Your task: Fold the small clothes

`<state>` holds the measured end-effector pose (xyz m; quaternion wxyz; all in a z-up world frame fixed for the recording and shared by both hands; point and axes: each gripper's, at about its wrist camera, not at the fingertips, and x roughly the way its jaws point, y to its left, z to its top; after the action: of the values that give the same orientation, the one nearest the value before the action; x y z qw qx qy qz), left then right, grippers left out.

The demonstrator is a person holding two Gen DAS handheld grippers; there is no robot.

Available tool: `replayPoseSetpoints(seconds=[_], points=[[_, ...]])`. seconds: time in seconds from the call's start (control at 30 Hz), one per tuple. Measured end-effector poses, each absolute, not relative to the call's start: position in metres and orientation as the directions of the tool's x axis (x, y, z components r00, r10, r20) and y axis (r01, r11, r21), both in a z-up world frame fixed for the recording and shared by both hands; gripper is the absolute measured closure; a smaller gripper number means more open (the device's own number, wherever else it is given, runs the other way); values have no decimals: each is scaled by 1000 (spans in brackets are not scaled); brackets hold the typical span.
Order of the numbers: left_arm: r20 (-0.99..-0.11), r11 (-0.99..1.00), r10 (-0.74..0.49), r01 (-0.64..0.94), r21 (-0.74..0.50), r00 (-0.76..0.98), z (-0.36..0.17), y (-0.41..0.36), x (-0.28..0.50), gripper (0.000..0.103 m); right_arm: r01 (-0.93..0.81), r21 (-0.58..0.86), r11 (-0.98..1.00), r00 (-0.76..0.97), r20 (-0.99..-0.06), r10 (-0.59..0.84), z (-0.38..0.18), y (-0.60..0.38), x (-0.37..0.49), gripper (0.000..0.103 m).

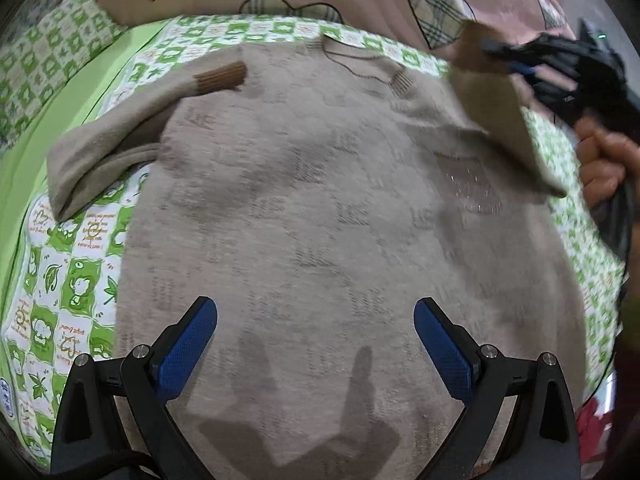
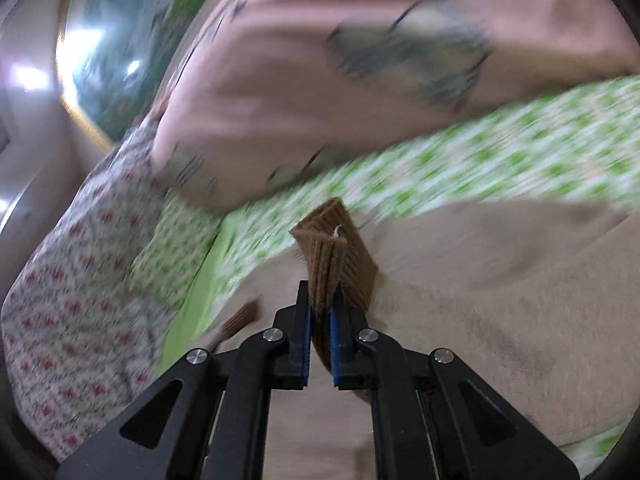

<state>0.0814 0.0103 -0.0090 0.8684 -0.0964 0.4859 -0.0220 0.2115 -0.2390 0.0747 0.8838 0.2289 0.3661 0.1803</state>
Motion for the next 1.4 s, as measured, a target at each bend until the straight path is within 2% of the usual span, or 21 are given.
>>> replayPoseSetpoints(seconds=[0.23, 0.4, 0.53, 0.6, 0.63, 0.8, 0.9, 0.97, 1.0, 1.03, 1.07, 1.1, 1.2, 1.27, 1.4], points=[[-810, 957, -180, -90, -275, 558, -5, 45, 92, 4, -217, 579, 786, 519, -614, 595, 15, -132, 247, 95], [-786, 943, -219, -82, -323, 578, -3, 60, 109, 4, -215, 574, 790, 475, -645, 598, -9, -117, 261, 94], [-776, 931, -255, -70, -358, 576, -3, 60, 131, 4, -221, 569, 792, 460, -656, 599, -10, -113, 266, 89], [-765, 923, -280, -55, -380, 580, 0, 58, 147, 4, -211, 590, 779, 460, -644, 612, -6, -122, 263, 58], [-759, 919, -296, -44, -392, 581, 1, 56, 158, 4, -210, 592, 778, 476, -633, 610, -3, -123, 260, 53], [-771, 908, -329, -43, -417, 546, -12, 51, 217, 4, -168, 608, 776, 579, -576, 577, 24, -170, 218, 52], [-768, 878, -368, -75, -472, 523, -29, 57, 242, 6, -131, 604, 786, 641, -553, 532, 36, -203, 179, 52], [-744, 863, -394, -63, -502, 540, -34, 56, 249, 16, -88, 604, 792, 679, -545, 491, 40, -227, 151, 52], [-734, 862, -403, -42, -504, 547, -33, 52, 253, 35, -71, 605, 793, 693, -541, 475, 40, -235, 141, 52], [-733, 865, -410, -24, -502, 543, -34, 49, 257, 66, -47, 605, 795, 708, -541, 454, 41, -243, 132, 52], [-736, 866, -425, 1, -500, 527, -36, 43, 266, 85, -18, 605, 796, 724, -541, 428, 41, -252, 123, 52], [-742, 873, -423, 14, -488, 521, -34, 39, 267, 96, 15, 608, 794, 740, -540, 400, 40, -264, 114, 52], [-710, 915, -337, 37, -402, 618, -6, 38, 256, 97, 92, 607, 789, 774, -542, 327, 42, -294, 99, 52], [-696, 925, -283, -4, -380, 660, 2, 55, 255, 98, 142, 577, 804, 787, -558, 262, 45, -312, 94, 52], [-734, 931, -256, -45, -363, 629, -11, 78, 262, 97, 243, 487, 839, 768, -625, 140, 45, -344, 110, 52]])
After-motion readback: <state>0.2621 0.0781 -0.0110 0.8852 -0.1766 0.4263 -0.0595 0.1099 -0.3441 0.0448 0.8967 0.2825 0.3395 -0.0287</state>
